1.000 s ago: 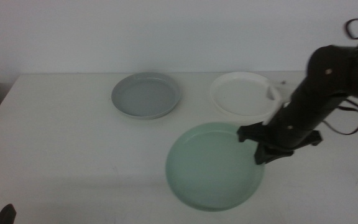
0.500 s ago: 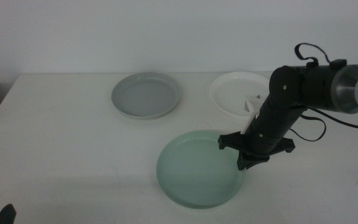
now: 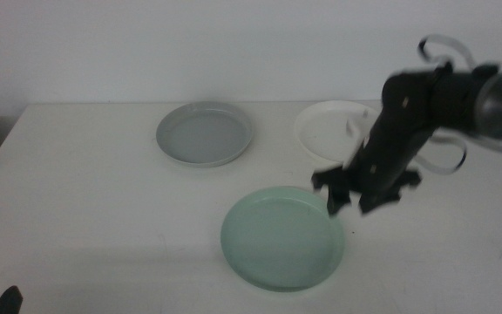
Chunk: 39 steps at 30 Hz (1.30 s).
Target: Stack the three bowls on top of each other.
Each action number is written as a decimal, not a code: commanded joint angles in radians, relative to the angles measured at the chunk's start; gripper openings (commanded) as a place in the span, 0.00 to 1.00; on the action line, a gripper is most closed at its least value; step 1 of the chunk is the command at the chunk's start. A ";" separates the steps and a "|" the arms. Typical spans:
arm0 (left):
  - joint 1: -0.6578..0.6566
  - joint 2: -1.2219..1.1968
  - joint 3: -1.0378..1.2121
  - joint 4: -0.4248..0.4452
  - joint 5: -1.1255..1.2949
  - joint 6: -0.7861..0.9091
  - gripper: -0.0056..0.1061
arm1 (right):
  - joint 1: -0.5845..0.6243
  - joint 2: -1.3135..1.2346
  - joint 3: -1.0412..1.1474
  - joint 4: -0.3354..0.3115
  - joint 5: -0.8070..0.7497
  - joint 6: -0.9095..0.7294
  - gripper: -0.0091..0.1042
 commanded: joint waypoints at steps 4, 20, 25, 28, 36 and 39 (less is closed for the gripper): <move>-0.001 -0.013 -0.004 -0.003 -0.080 -0.010 0.99 | -0.065 -0.098 -0.232 -0.135 0.109 -0.003 0.59; -0.001 -0.013 -0.004 -0.003 -0.080 -0.010 0.99 | -0.287 0.257 -0.709 -0.217 0.115 -0.044 0.57; -0.001 -0.013 -0.004 -0.003 -0.080 -0.010 0.99 | -0.311 0.390 -0.819 -0.191 0.115 -0.055 0.55; -0.001 -0.013 -0.004 -0.003 -0.080 -0.010 0.99 | -0.311 0.452 -0.865 -0.171 0.103 -0.072 0.53; -0.001 -0.013 -0.004 -0.003 -0.080 -0.010 0.99 | -0.311 0.515 -0.883 -0.160 0.014 -0.070 0.28; -0.001 -0.013 -0.004 -0.003 -0.080 -0.010 0.99 | -0.311 0.515 -0.883 -0.160 0.008 -0.074 0.13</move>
